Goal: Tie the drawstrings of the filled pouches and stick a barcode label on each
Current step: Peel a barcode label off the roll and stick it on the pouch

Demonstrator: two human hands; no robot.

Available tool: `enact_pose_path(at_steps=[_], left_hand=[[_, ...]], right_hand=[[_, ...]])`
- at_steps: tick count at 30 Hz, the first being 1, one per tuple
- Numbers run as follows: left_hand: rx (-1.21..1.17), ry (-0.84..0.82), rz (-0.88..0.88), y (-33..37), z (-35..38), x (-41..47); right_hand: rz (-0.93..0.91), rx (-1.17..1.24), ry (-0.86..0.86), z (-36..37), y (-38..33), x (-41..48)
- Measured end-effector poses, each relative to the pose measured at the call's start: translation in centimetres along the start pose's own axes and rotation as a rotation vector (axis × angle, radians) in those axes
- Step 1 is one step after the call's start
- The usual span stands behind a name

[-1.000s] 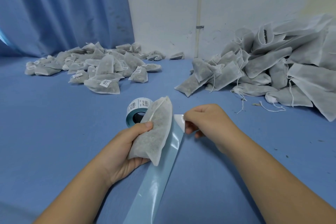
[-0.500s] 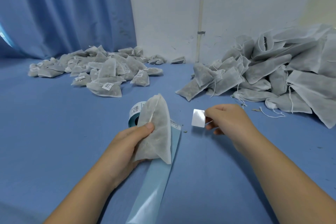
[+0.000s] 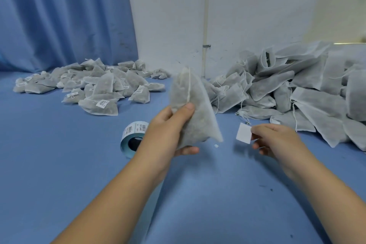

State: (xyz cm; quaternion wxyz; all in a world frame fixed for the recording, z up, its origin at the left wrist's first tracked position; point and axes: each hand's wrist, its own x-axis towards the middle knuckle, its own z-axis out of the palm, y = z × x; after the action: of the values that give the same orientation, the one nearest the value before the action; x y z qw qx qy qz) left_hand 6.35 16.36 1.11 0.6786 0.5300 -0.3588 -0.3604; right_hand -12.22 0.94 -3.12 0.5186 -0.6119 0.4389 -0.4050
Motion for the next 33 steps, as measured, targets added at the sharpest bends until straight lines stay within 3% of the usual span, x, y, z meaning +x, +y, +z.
enact_pose_path(at_steps=[6, 11, 19, 29, 33], left_hand=[[-0.002, -0.19, -0.225, -2.6, 8.2, 2.8], [0.031, -0.156, -0.329, -6.0, 10.9, 3.8], [0.051, -0.145, -0.346, -7.7, 11.0, 4.5], [0.077, -0.211, -0.322, -8.1, 11.5, 4.1], [0.051, -0.248, -0.319, -8.0, 11.5, 3.9]], right_hand=[[0.036, 0.167, 0.228, -4.6, 0.3, 1.1], [-0.022, 0.213, 0.374, -6.3, 0.3, 1.1], [-0.269, -0.202, 0.329, -4.7, -0.3, 0.2], [-0.587, -0.579, 0.457, -2.0, 0.2, -1.0], [-0.646, -0.656, 0.407, -1.5, 0.4, -1.1]])
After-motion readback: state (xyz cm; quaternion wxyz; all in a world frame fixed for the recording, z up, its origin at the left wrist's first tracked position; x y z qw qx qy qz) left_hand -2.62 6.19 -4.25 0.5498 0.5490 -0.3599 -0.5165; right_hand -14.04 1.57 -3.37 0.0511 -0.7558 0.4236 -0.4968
